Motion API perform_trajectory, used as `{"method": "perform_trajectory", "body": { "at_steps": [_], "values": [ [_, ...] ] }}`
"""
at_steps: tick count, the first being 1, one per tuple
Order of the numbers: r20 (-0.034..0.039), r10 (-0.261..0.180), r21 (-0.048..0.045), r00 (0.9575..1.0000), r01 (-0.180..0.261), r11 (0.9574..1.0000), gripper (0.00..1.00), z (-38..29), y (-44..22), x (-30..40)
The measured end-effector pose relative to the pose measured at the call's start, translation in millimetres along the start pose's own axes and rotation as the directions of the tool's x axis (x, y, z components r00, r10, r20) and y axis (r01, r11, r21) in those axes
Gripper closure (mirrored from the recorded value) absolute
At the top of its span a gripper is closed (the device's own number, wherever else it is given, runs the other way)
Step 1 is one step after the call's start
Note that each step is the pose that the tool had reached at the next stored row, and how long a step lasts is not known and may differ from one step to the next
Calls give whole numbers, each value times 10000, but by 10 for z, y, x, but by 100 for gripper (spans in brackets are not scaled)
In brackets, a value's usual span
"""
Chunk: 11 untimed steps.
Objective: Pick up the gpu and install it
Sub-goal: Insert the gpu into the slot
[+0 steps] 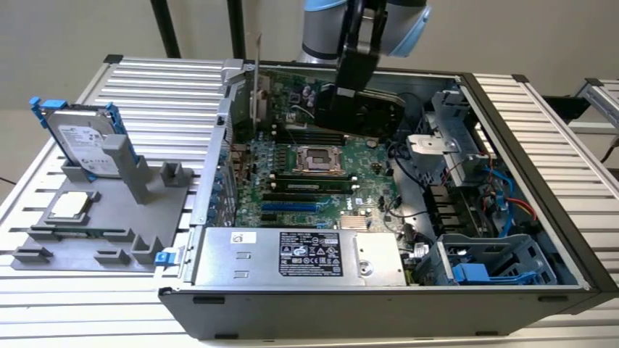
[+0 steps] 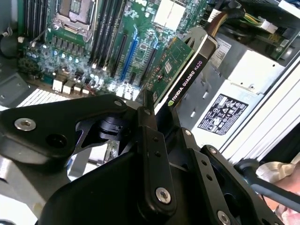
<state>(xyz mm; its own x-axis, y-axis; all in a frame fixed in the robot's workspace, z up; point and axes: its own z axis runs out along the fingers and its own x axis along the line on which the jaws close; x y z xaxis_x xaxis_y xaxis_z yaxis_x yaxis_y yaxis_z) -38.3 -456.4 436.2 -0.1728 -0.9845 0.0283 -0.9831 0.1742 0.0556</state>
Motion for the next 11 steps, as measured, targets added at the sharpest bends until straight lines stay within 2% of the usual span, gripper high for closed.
{"method": "perform_trajectory", "body": {
  "at_steps": [6, 11],
  "values": [
    [-25, -439, 12, 9990, 439, 9990, 100, 0, 0, 0],
    [-48, -843, 22, 9964, 843, 9964, 100, 0, 0, 0]
  ]
}}
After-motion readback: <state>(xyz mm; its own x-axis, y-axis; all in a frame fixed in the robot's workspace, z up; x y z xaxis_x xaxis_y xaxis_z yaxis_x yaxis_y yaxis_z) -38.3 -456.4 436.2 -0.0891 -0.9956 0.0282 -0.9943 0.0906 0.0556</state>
